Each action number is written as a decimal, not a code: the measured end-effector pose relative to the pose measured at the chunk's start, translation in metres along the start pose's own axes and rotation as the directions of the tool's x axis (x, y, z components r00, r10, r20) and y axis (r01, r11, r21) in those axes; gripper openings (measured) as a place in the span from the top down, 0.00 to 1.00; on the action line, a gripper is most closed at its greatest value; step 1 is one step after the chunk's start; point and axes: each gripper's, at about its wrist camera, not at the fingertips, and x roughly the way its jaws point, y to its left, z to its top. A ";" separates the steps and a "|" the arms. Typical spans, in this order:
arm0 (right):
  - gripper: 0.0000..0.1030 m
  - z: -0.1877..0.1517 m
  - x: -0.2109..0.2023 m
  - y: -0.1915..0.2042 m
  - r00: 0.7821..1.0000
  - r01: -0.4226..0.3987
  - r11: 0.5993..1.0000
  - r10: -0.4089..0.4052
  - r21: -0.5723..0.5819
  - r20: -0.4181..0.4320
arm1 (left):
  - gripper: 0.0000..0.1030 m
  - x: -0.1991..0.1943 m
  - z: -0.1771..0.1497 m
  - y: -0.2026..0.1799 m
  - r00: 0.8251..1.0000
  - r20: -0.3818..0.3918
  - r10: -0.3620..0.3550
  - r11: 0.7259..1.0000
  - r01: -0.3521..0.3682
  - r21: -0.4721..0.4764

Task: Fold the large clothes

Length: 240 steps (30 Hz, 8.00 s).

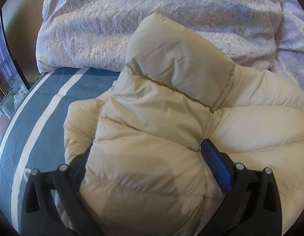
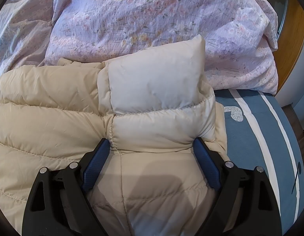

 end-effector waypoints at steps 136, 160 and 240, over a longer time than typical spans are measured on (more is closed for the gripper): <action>0.25 -0.167 -0.183 0.122 0.955 -0.281 0.954 0.289 -0.107 0.066 | 0.18 -0.130 -0.158 0.144 0.938 -0.085 -0.337 0.882 0.283 -0.376; 0.24 -0.177 -0.166 0.134 0.976 -0.216 0.968 0.217 -0.125 -0.005 | 0.43 -0.132 -0.163 0.139 0.930 -0.029 -0.365 0.864 0.327 -0.382; 0.24 -0.218 -0.180 -0.049 0.977 -0.211 0.974 0.209 0.085 0.030 | 0.80 -0.241 -0.178 -0.252 0.779 -0.193 -0.597 0.759 0.626 0.180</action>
